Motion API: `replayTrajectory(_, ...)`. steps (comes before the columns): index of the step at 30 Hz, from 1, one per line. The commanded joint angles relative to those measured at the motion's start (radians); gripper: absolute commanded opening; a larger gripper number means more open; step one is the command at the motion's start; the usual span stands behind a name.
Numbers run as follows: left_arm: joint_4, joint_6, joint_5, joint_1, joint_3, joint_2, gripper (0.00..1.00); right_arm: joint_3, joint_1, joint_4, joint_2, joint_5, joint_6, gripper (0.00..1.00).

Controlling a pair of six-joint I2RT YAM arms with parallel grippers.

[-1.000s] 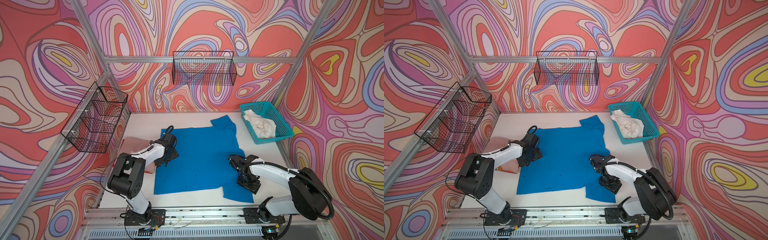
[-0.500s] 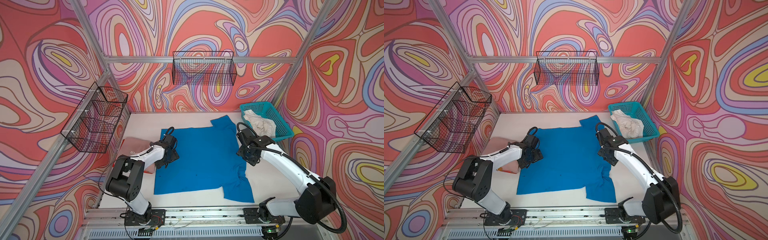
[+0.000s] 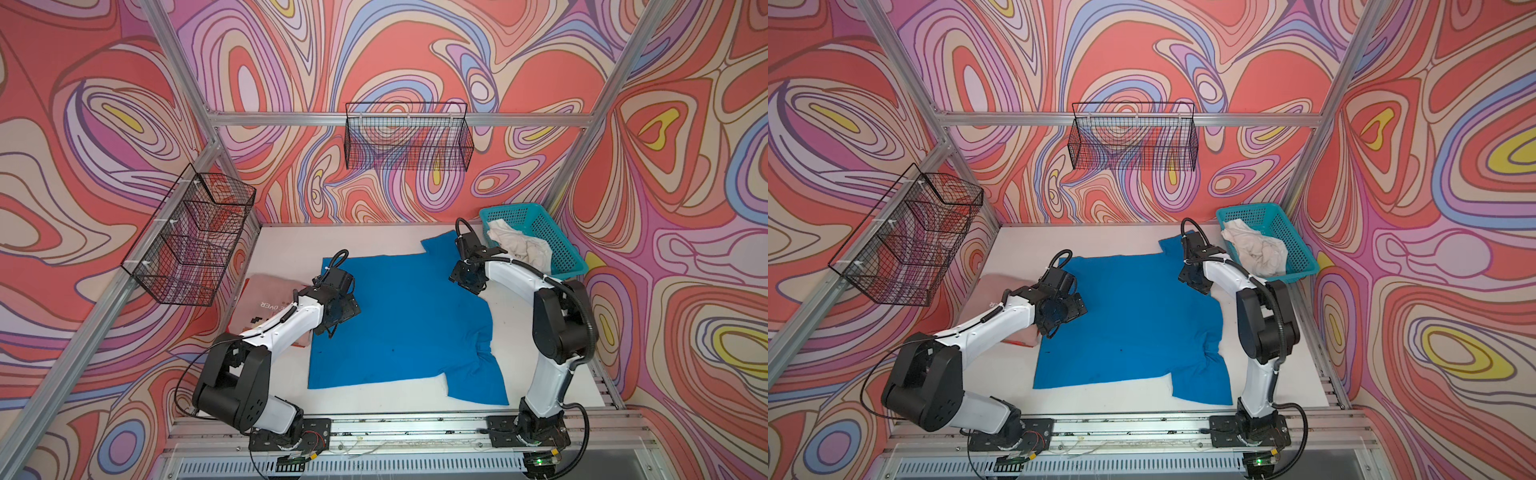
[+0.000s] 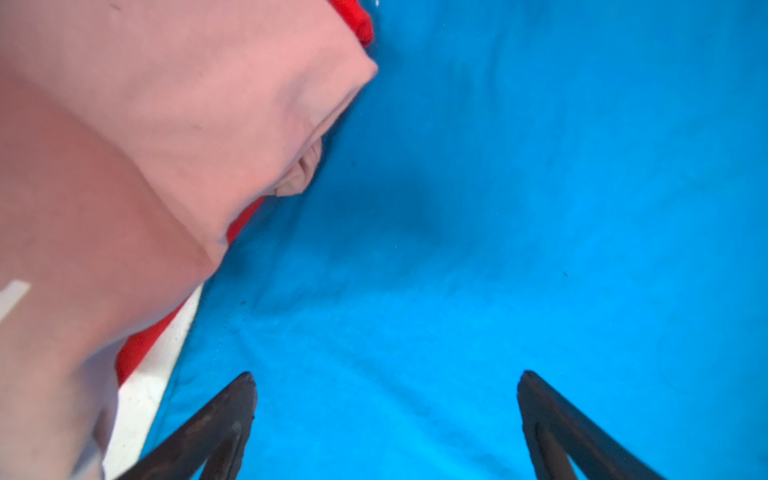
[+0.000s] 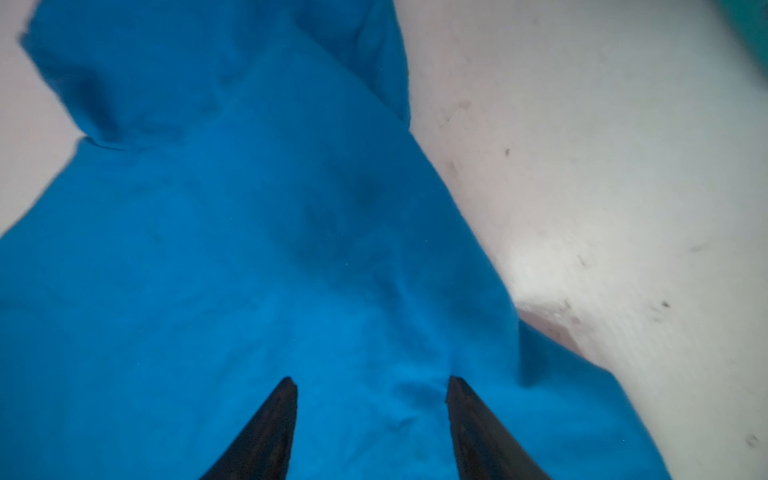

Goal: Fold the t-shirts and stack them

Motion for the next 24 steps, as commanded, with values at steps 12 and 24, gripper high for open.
replayTrajectory(12, -0.108, -0.008, -0.067, -0.009, 0.062, -0.043, 1.00, -0.048, -0.007, 0.086, 0.140, -0.006, 0.010, 0.63)
replayTrajectory(24, -0.123, -0.044, -0.013, -0.029, 0.130, -0.042, 1.00, -0.249, -0.080, 0.114, 0.015, 0.021, -0.077, 0.72)
